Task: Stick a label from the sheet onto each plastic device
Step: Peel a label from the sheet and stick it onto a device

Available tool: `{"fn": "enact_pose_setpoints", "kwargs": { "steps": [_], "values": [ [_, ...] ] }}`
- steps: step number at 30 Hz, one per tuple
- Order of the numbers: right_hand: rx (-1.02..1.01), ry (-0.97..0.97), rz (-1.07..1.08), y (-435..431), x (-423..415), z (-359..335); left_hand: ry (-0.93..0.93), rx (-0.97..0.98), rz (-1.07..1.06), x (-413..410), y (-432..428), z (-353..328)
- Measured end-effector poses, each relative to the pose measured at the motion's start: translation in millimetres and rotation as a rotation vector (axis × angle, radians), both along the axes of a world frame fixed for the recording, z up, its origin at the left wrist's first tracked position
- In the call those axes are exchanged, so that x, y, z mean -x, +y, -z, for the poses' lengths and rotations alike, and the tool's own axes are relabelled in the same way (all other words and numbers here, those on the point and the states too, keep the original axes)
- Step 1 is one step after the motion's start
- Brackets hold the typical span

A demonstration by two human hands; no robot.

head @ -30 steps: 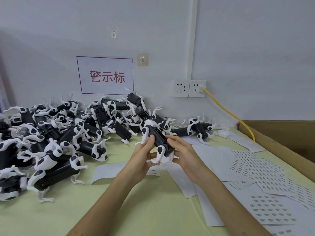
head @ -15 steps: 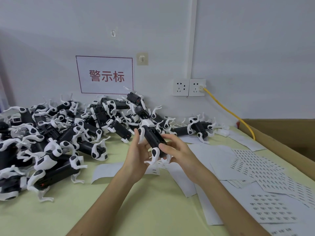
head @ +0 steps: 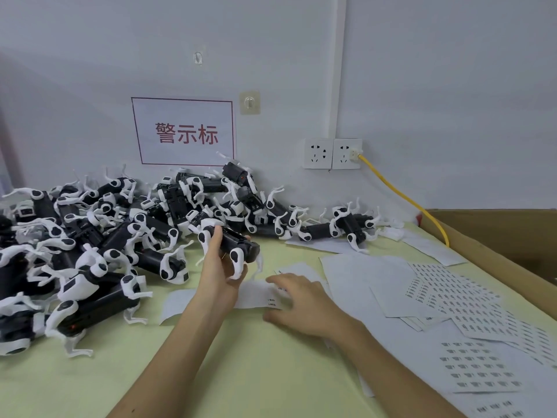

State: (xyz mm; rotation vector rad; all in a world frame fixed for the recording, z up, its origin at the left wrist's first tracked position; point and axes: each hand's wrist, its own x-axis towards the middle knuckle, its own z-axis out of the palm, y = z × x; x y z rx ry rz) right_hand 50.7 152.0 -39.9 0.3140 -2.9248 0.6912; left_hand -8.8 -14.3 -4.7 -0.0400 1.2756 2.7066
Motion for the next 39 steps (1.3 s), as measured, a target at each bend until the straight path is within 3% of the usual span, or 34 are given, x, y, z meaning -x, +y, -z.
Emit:
{"fn": "enact_pose_setpoints", "kwargs": {
  "steps": [5, 10, 13, 17, 20, 24, 28, 31, 34, 39],
  "values": [
    [-0.005, 0.137, 0.024, -2, 4, 1, 0.081, -0.081, 0.214, -6, -1, -7],
    [0.424, 0.279, 0.123, -1, 0, -5, 0.297, -0.171, 0.466, -17, 2, -11],
    [0.6, 0.388, 0.214, 3, 1, -13, 0.371, -0.007, 0.547, -23, 9, -11],
    [0.632, 0.515, 0.261, 14, 4, -19, 0.307, 0.25, 0.447, -26, 16, -6],
    [0.58, 0.393, 0.199, 17, 5, -16, 0.226, 0.302, 0.337, -25, 17, -5],
    [0.259, 0.199, 0.148, 13, 7, -4, 0.119, 0.292, 0.195, -19, 12, -4],
    [0.195, 0.103, 0.172, 8, 9, 2, 0.008, 0.266, 0.074, -12, 9, 1],
    [0.211, 0.091, 0.191, 9, 10, 1, -0.022, 0.245, -0.069, -6, 7, 1],
    [0.264, 0.088, 0.204, 11, 11, 3, 0.044, 0.407, -0.177, 1, 1, 3],
    [0.322, 0.097, 0.195, 12, 13, 5, 0.079, 0.669, -0.088, 5, -5, 12]
  ]
}}
